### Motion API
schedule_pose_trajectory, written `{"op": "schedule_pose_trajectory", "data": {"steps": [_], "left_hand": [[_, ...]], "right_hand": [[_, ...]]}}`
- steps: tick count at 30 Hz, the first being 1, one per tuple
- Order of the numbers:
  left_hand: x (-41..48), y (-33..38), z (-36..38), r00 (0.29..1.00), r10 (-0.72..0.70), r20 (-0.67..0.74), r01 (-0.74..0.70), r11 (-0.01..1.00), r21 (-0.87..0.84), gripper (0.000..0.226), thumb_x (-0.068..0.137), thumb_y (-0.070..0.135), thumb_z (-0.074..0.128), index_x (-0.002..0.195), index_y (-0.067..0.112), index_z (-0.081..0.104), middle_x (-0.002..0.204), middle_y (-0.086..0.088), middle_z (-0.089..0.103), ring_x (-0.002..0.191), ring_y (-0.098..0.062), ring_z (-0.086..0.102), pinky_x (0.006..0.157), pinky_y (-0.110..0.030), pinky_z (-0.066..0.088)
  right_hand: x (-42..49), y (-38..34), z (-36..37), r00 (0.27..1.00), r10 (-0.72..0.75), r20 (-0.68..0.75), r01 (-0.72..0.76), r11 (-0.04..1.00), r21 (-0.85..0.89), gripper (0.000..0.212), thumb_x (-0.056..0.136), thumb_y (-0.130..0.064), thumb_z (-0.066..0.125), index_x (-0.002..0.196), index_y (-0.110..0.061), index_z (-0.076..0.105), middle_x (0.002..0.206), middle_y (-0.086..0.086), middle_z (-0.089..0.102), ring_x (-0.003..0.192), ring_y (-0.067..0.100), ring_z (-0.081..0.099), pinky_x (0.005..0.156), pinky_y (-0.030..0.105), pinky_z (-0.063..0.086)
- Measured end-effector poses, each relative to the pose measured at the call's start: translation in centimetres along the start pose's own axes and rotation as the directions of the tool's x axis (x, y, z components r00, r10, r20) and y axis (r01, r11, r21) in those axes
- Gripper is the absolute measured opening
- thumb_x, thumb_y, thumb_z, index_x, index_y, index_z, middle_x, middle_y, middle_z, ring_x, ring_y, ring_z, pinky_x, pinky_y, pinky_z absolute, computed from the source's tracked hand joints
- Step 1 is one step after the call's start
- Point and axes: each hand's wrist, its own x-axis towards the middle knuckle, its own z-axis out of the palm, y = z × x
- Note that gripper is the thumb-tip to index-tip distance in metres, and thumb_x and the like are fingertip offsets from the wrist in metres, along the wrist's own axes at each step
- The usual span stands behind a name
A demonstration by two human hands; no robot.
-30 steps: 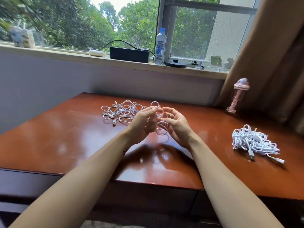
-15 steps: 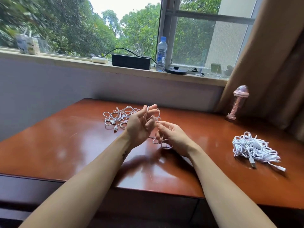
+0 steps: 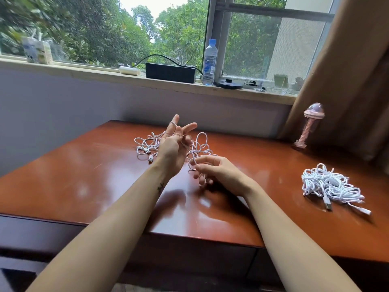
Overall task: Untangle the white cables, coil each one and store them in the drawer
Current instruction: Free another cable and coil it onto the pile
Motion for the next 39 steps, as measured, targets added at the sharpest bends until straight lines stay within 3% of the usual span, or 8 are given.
{"op": "schedule_pose_trajectory", "data": {"steps": [5, 10, 14, 20, 24, 29, 33, 39], "left_hand": [[0.2, -0.8, -0.5, 0.974, 0.224, -0.047, -0.185, 0.892, 0.413, 0.050, 0.110, 0.007, 0.035, 0.156, 0.024, 0.030, 0.107, -0.004, 0.075, 0.069, -0.014, 0.060, 0.072, -0.026, 0.052], [0.1, -2.3, -1.3, 0.906, 0.341, 0.250, -0.396, 0.477, 0.785, 0.051, 0.108, 0.010, 0.034, 0.157, 0.026, 0.031, 0.100, -0.002, 0.070, 0.066, -0.013, 0.058, 0.067, -0.028, 0.052], [0.2, -2.8, -2.2, 0.878, 0.234, 0.417, -0.454, 0.132, 0.881, 0.063, 0.100, 0.020, 0.037, 0.158, 0.041, 0.024, 0.091, -0.003, 0.069, 0.073, -0.025, 0.062, 0.076, -0.044, 0.054], [-0.1, -2.7, -2.3, 0.874, 0.183, 0.450, -0.438, -0.103, 0.893, 0.060, 0.099, 0.023, 0.035, 0.158, 0.030, 0.029, 0.069, 0.000, 0.056, 0.071, -0.038, 0.057, 0.069, -0.045, 0.046], [-0.1, -2.2, -2.5, 0.924, 0.167, 0.343, -0.358, 0.071, 0.931, 0.037, 0.098, 0.034, 0.034, 0.117, 0.021, 0.063, 0.068, 0.008, 0.057, 0.079, -0.032, 0.063, 0.073, -0.044, 0.048], [-0.3, -2.5, -2.4, 0.925, 0.090, 0.369, -0.376, 0.082, 0.923, 0.051, 0.093, 0.058, 0.029, 0.082, 0.022, 0.064, 0.083, 0.006, 0.068, 0.085, -0.018, 0.063, 0.082, -0.046, 0.050], [-1.0, -2.5, -1.9, 0.898, 0.014, 0.439, -0.434, 0.173, 0.884, 0.054, 0.096, 0.054, 0.034, 0.068, 0.022, 0.068, 0.066, 0.011, 0.065, 0.068, -0.008, 0.059, 0.073, -0.038, 0.048], [-2.4, -2.3, -0.1, 0.922, -0.231, 0.311, -0.048, 0.727, 0.685, 0.050, 0.101, 0.039, 0.045, 0.059, 0.014, 0.055, 0.048, 0.003, 0.022, 0.047, -0.014, 0.016, 0.044, -0.021, 0.017]], "right_hand": [[0.1, 0.2, -0.3, 0.998, -0.023, -0.051, 0.022, 1.000, -0.022, 0.034, 0.092, -0.006, 0.070, 0.124, -0.013, 0.065, 0.081, 0.006, 0.061, 0.062, 0.016, 0.049, 0.053, 0.021, 0.037], [0.2, 0.1, -0.4, 0.995, -0.072, -0.073, 0.073, 0.997, 0.021, 0.038, 0.091, -0.003, 0.073, 0.127, -0.006, 0.061, 0.068, -0.001, 0.053, 0.058, 0.014, 0.038, 0.051, 0.022, 0.030], [0.0, -0.3, -0.2, 0.982, -0.126, -0.141, 0.114, 0.990, -0.087, 0.032, 0.093, 0.004, 0.067, 0.123, -0.003, 0.058, 0.084, 0.006, 0.075, 0.071, 0.008, 0.068, 0.051, 0.021, 0.039], [0.3, 0.3, -1.1, 0.939, -0.246, -0.239, 0.136, 0.907, -0.398, 0.019, 0.093, -0.005, 0.068, 0.109, -0.016, 0.066, 0.090, 0.001, 0.079, 0.085, 0.005, 0.074, 0.079, 0.028, 0.055], [0.2, 0.0, -1.7, 0.853, -0.363, -0.374, 0.151, 0.859, -0.489, 0.008, 0.095, -0.015, 0.070, 0.101, -0.019, 0.072, 0.074, -0.005, 0.075, 0.067, 0.004, 0.067, 0.064, 0.021, 0.050], [0.3, -0.2, -1.8, 0.773, -0.450, -0.448, 0.189, 0.837, -0.514, 0.004, 0.093, -0.018, 0.069, 0.094, -0.021, 0.071, 0.069, -0.002, 0.069, 0.062, 0.010, 0.063, 0.061, 0.022, 0.049], [-0.1, -0.8, -1.6, 0.736, -0.466, -0.491, 0.251, 0.861, -0.442, 0.005, 0.094, -0.011, 0.066, 0.093, -0.014, 0.070, 0.078, -0.006, 0.071, 0.069, 0.007, 0.066, 0.064, 0.019, 0.050], [-0.2, -1.3, -1.7, 0.730, -0.437, -0.526, 0.329, 0.899, -0.291, 0.009, 0.096, -0.006, 0.066, 0.094, -0.014, 0.069, 0.076, -0.008, 0.069, 0.064, 0.011, 0.062, 0.064, 0.026, 0.050]]}}
